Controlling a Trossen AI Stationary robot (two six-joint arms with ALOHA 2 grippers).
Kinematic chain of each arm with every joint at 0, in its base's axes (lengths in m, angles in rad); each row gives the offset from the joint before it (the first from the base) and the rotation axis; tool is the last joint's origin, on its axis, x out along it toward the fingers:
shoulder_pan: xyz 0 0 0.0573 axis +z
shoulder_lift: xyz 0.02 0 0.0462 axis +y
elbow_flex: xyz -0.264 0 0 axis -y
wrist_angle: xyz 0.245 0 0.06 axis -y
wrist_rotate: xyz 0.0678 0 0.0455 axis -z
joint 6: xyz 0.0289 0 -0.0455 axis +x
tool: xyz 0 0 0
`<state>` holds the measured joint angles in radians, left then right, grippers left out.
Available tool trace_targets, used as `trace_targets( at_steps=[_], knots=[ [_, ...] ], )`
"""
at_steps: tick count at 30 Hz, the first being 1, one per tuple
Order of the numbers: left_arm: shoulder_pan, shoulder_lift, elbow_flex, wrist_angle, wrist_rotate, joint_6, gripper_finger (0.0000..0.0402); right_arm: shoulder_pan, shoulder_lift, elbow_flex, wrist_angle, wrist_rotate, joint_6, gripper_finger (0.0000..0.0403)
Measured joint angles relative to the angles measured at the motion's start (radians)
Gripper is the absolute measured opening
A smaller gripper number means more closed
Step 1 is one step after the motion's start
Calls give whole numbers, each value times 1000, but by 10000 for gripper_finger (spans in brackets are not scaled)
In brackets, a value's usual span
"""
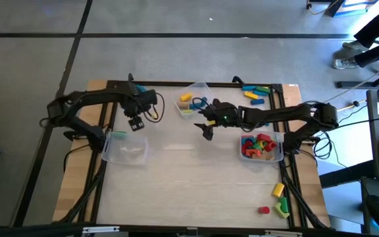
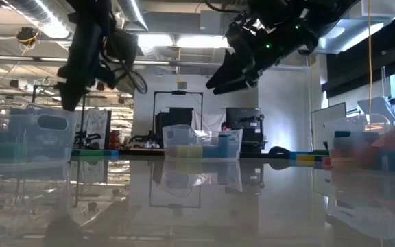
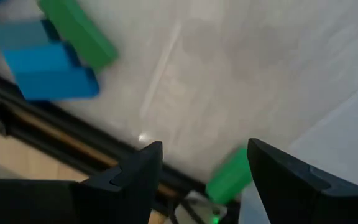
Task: Sort blocks by size
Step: Put the green cylindrical block into the top transparent bin
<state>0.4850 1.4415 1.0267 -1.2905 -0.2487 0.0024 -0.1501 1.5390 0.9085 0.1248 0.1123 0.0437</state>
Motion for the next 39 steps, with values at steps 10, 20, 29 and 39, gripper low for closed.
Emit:
trace_targets(
  at_steps=[10,20,29,39],
  knots=[
    [-19,173,-53,-95,-5,0,233,0,10,0,-15,0,1,293],
    [-74,246,-152,-81,106,27,233,0,10,0,-13,0,0,293],
    [-106,244,-165,-34,113,35,233,0,10,0,-6,28,0,293],
    [-103,280,-195,37,104,-3,233,0,29,0,-1,62,0,293]
  ],
)
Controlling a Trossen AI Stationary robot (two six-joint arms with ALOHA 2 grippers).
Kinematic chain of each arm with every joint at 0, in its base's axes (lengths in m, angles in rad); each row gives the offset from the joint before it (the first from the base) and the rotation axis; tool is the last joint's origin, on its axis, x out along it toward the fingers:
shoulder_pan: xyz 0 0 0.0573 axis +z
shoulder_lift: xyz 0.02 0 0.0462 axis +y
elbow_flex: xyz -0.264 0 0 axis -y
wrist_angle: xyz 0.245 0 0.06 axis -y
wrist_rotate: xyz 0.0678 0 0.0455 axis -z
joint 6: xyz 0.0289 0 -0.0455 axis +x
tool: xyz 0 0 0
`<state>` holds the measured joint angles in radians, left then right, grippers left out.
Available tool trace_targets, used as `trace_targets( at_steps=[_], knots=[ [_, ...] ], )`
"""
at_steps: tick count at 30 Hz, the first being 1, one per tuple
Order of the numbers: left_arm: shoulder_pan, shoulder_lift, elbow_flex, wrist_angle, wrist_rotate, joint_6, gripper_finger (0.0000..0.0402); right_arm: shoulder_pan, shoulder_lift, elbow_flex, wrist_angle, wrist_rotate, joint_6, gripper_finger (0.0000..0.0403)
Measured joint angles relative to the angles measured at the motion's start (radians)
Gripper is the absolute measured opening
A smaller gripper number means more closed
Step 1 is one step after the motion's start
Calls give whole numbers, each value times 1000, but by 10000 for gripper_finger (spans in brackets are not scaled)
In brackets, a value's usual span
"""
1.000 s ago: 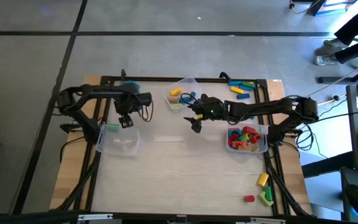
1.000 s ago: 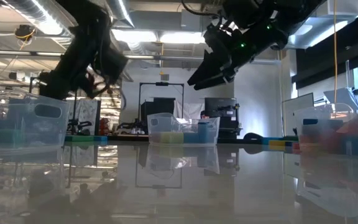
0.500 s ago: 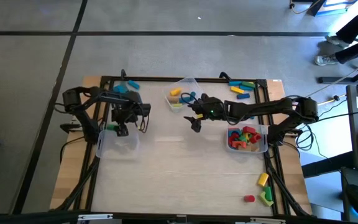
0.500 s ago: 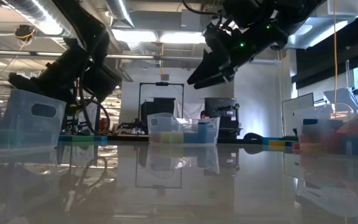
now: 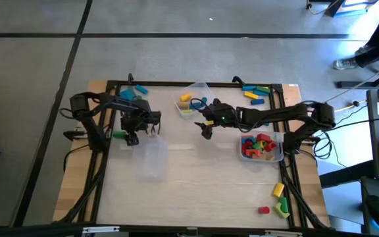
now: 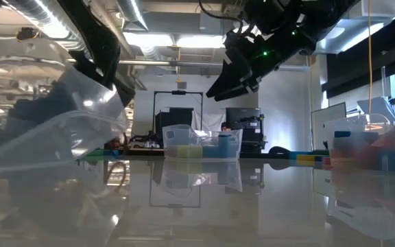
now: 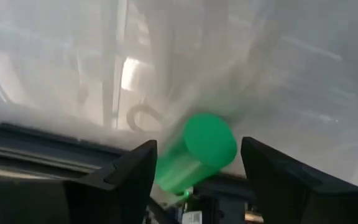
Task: Sort blocks by size
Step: Put the green cylindrical block into the top transparent bin
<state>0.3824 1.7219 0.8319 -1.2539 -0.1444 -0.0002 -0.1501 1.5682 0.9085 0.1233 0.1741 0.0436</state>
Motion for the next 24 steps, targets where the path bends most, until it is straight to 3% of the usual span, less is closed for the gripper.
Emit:
trace_targets(
  at_steps=[19,24],
  knots=[
    [6,57,-29,20,-1,24,231,0,8,0,10,-1,1,293],
    [6,93,-29,15,1,25,193,0,8,0,10,-1,2,293]
  ],
)
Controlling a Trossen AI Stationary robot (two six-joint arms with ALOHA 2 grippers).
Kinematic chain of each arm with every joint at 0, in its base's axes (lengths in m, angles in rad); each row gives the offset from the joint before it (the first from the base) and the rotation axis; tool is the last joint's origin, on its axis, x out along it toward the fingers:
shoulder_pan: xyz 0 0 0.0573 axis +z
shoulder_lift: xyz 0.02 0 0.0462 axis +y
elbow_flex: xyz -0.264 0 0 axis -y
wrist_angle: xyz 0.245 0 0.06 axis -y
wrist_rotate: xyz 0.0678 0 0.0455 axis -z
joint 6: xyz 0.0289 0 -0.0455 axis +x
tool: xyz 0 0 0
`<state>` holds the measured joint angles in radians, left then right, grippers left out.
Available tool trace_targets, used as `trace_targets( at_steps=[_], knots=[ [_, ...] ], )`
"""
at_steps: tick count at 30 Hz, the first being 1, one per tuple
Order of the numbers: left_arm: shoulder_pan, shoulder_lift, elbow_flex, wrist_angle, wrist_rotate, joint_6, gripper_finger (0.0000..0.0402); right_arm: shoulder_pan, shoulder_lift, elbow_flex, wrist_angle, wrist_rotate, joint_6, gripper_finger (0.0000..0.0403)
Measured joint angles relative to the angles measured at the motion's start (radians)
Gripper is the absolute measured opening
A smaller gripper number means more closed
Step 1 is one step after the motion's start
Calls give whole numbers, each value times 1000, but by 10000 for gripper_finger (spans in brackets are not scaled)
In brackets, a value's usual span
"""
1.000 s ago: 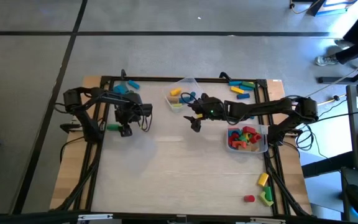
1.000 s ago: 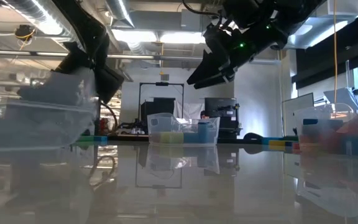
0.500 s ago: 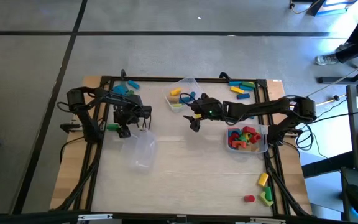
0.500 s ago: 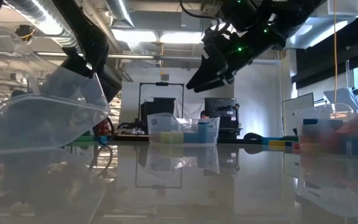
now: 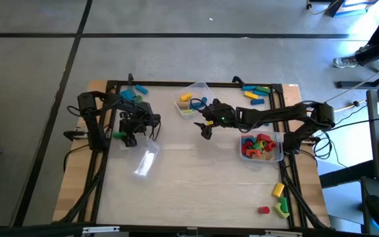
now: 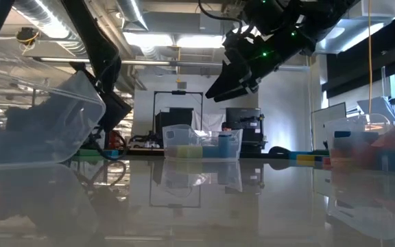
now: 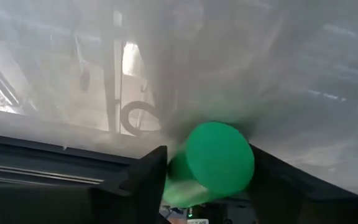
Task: Sort blocks by size
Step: Put the green cylindrical block into the top transparent bin
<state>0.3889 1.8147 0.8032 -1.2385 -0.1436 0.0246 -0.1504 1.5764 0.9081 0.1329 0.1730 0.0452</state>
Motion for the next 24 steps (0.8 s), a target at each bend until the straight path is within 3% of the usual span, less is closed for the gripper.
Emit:
trace_targets(
  at_steps=[6,13,19,24],
  knots=[
    [0,-1,9,-5,-2,-2,131,0,0,0,0,0,0,293],
    [-1,-29,15,-13,-5,1,131,0,0,0,0,-1,1,293],
    [-16,-53,56,-104,-111,-19,137,0,0,0,0,-1,2,293],
    [-16,-94,87,-130,-120,-18,136,0,0,0,0,-1,2,293]
  ],
)
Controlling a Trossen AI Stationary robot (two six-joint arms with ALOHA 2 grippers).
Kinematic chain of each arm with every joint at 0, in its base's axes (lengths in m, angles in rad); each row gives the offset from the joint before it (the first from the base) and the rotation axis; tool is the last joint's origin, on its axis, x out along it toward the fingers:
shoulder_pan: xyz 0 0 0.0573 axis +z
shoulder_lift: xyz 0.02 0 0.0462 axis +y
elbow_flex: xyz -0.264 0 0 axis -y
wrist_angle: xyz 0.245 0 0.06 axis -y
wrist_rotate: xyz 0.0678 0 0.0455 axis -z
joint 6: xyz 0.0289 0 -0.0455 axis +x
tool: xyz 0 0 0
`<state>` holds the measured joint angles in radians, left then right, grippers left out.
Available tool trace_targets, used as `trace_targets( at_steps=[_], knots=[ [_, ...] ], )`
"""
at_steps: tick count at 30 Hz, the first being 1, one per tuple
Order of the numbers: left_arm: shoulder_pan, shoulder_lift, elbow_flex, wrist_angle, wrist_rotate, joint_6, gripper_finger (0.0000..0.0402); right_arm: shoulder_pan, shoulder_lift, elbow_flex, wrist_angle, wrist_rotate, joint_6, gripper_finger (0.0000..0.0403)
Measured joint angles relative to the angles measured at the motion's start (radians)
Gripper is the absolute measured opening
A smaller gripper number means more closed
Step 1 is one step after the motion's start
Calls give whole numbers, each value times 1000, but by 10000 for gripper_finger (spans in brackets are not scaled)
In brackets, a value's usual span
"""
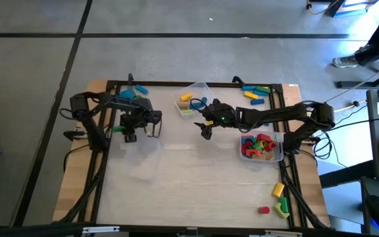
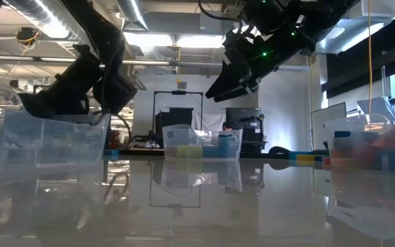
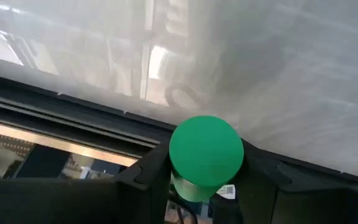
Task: Sort blocks by size
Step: Put the green cylindrical block into the top transparent bin
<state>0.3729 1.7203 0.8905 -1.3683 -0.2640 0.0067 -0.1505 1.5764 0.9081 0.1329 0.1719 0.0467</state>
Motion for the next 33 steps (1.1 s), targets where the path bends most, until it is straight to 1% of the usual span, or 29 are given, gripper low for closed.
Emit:
trace_targets(
  at_steps=[9,13,16,20,24,27,31,33],
  knots=[
    [1,-105,88,-71,-73,7,137,0,0,0,0,-1,0,293],
    [1,-186,153,-38,-74,19,138,0,0,0,0,-3,0,293],
    [1,-246,199,16,-74,19,137,0,0,0,-1,-3,0,293],
    [1,-329,231,148,-74,30,137,0,0,0,-2,-3,0,293],
    [1,-387,230,381,-73,85,138,0,0,0,-2,-3,0,293],
    [1,-388,230,534,-70,128,138,0,0,0,-2,-2,0,293],
    [4,-373,230,733,-69,143,138,0,0,0,-2,1,0,293],
    [12,-357,230,828,-45,171,138,0,0,0,-3,1,0,293]
  ],
)
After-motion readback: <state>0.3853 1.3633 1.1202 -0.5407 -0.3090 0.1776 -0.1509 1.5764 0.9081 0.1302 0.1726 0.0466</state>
